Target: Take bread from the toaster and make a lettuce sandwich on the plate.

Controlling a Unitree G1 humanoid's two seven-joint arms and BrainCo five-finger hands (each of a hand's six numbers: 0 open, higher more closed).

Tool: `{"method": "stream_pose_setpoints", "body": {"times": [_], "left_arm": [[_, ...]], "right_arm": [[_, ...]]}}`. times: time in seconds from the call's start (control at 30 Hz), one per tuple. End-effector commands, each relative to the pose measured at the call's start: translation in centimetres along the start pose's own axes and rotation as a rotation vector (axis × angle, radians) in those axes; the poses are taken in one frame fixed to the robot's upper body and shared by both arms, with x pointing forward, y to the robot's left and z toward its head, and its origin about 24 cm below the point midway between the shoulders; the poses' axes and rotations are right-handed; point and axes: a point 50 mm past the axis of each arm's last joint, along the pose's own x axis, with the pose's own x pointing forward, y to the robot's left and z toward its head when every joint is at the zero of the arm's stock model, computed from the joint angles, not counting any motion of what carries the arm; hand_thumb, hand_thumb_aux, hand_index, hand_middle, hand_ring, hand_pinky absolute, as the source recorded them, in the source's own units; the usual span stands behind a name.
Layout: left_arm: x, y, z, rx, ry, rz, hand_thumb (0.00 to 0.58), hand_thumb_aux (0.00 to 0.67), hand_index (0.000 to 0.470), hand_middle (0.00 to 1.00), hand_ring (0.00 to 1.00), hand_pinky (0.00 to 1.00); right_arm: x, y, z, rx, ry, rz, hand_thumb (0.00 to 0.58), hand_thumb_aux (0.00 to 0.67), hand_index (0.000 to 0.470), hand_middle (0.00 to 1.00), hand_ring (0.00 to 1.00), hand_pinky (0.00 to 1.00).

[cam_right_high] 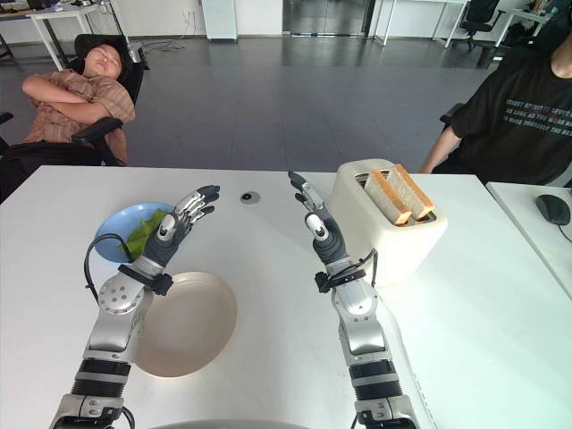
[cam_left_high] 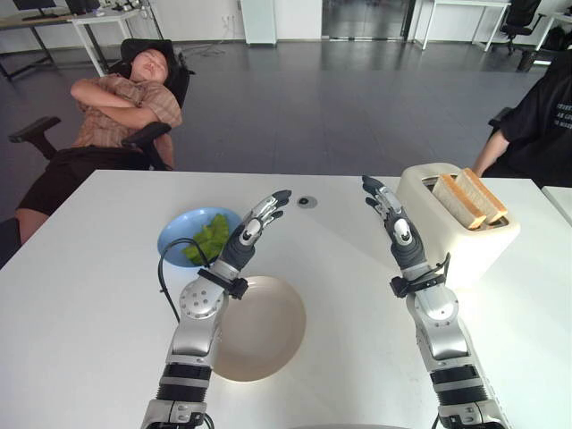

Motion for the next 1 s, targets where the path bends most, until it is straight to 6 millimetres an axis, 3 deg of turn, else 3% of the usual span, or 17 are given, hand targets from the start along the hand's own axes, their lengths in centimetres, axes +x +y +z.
{"method": "stream_pose_setpoints", "body": {"times": [0.03,0.33,0.4,0.53,0.7,0.83,1.0], "left_arm": [[-0.2,-0.1,-0.2,-0.016,0.01,-0.006,0.0,0.0,0.0,0.0,0.0,0.0],[0.2,0.0,0.0,-0.025,-0.01,-0.013,0.0,0.0,0.0,0.0,0.0,0.0],[0.5,0.0,0.2,-0.027,-0.018,-0.021,0.0,0.0,0.0,0.0,0.0,0.0],[0.7,0.1,0.4,-0.026,-0.03,-0.025,0.0,0.0,0.0,0.0,0.0,0.0],[1.2,0.2,0.5,-0.032,-0.041,-0.043,0.0,0.0,0.0,0.0,0.0,0.0],[1.5,0.2,0.6,-0.036,-0.048,-0.052,0.0,0.0,0.0,0.0,0.0,0.0],[1.6,0.0,0.5,-0.044,-0.047,-0.058,0.0,0.0,0.0,0.0,0.0,0.0]], "right_arm": [[0.0,-0.1,0.1,-0.019,0.001,0.003,0.0,0.0,0.0,0.0,0.0,0.0],[0.3,-0.7,0.4,-0.042,-0.005,-0.005,0.0,0.0,0.0,0.0,0.0,0.0],[1.1,-2.8,1.8,-0.124,-0.041,-0.044,0.0,0.0,0.0,0.0,0.0,0.0],[3.4,-9.2,6.4,-0.432,-0.113,-0.14,0.0,0.0,0.0,0.0,0.0,0.0],[3.3,-15.0,10.4,-1.007,-0.052,-0.242,0.0,0.0,0.0,0.0,0.0,0.0],[2.7,-17.0,10.3,-1.349,0.104,-0.254,0.0,0.0,0.0,0.0,0.0,0.0],[1.1,-19.9,7.7,-1.436,0.426,-0.266,0.0,0.0,0.0,0.0,0.0,0.0]]}}
